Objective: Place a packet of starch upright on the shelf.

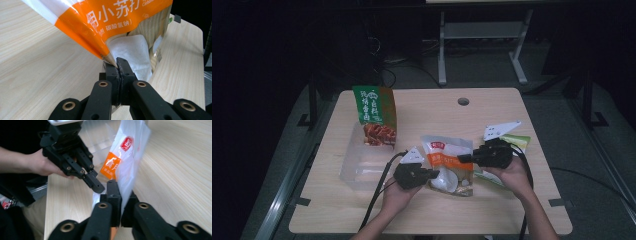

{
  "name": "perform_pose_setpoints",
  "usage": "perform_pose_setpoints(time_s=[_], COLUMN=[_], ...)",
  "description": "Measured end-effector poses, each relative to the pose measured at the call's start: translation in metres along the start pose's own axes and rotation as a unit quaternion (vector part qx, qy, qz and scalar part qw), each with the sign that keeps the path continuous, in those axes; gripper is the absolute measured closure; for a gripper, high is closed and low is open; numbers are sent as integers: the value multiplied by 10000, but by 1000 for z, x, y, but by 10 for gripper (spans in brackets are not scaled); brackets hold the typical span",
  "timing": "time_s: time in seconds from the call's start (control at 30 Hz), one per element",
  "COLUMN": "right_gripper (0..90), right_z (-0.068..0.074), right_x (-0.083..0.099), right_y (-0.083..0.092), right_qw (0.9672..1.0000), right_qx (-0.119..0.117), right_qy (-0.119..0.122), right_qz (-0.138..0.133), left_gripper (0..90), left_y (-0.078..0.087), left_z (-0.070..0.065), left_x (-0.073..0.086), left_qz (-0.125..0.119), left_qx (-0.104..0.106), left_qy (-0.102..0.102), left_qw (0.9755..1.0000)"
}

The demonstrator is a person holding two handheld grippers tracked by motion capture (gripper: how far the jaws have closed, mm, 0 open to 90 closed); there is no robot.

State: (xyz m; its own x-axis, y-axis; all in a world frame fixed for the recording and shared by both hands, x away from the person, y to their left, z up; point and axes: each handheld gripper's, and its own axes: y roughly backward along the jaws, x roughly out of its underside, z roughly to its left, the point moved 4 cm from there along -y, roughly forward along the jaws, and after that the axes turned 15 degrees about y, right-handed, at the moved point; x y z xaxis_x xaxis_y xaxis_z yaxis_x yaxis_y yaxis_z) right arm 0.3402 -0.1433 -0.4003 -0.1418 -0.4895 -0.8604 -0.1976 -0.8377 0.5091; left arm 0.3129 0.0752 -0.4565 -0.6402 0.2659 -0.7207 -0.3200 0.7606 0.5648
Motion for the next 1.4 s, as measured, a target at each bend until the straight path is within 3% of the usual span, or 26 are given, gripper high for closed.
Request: perform_pose_setpoints(time_s=[0.07,0.1,0.2,0.23,0.33,0.5,0.63,0.77,0.83,0.87,0.97,1.17,1.4], right_gripper=[831,769,709,668,660,716,882,888,890,890,892,893,893], right_z=[0,0,1,1,2,4,8,9,11,11,13,14,14], right_x=[1,2,4,6,7,10,11,10,9,9,6,3,-5], right_y=[-1,-1,-4,-7,-10,-18,-23,-22,-19,-19,-15,-10,-8], right_qw=[10000,9999,9997,9992,9990,9986,9992,9993,9994,9994,9995,9992,9991], right_qx=[14,94,162,184,191,190,106,64,2,2,78,252,353], right_qy=[-25,-91,-181,-311,-335,-407,-335,-321,-339,-339,-305,-283,-211], right_qz=[-26,11,85,184,237,286,201,161,59,59,-24,-121,-128], left_gripper=[891,891,891,892,892,891,883,855,770,770,675,568,525], left_y=[0,0,1,2,3,6,8,11,14,16,24,36,48], left_z=[-1,0,1,0,0,2,2,2,2,1,-3,-7,-13], left_x=[0,0,0,1,1,4,5,6,8,9,12,18,28], left_qz=[-25,-15,1,0,-12,-56,-68,-41,-12,-22,-47,-38,-17], left_qx=[-1,-9,-32,-47,-65,-83,-69,-71,-76,-53,-80,-31,-5], left_qy=[0,-51,-91,-101,-114,-77,-55,-59,-44,-28,-90,-142,-266], left_qw=[10000,10000,10000,9999,9999,9999,9999,9999,10000,10000,9999,9999,9996])
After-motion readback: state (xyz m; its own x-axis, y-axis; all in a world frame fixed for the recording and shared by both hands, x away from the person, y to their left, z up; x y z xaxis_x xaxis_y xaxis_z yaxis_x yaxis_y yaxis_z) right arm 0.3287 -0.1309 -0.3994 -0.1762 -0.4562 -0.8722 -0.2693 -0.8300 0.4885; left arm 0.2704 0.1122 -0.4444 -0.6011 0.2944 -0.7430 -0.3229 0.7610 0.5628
